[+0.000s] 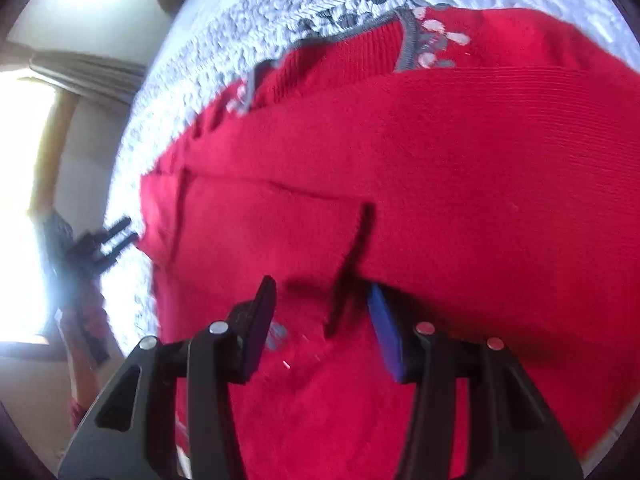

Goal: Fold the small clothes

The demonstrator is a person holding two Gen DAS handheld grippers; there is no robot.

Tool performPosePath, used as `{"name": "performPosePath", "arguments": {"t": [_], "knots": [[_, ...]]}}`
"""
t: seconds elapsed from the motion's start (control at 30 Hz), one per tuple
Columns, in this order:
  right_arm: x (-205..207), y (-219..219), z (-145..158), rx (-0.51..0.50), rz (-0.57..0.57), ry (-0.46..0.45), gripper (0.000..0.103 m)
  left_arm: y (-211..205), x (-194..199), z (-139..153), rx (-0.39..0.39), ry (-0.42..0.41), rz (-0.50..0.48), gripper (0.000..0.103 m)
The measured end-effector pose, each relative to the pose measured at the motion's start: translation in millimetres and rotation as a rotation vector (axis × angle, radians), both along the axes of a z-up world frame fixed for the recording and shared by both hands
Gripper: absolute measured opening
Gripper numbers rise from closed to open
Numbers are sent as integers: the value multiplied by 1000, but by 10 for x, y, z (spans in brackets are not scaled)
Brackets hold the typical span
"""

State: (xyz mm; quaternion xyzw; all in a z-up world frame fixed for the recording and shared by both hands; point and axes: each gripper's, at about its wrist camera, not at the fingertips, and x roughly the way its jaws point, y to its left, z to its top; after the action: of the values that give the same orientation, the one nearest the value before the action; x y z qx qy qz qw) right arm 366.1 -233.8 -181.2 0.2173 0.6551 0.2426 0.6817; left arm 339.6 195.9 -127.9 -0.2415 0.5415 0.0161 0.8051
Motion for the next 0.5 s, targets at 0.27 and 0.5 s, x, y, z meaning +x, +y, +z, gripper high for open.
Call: {"name": "performPosePath", "arguments": {"t": [0.27, 0.5], "knots": [[-73, 150, 361, -13, 78, -102, 6, 73, -57, 13, 48, -13, 24, 63], [7, -184, 1193, -90, 87, -257, 5, -152, 43, 150, 97, -52, 0, 62]]}}
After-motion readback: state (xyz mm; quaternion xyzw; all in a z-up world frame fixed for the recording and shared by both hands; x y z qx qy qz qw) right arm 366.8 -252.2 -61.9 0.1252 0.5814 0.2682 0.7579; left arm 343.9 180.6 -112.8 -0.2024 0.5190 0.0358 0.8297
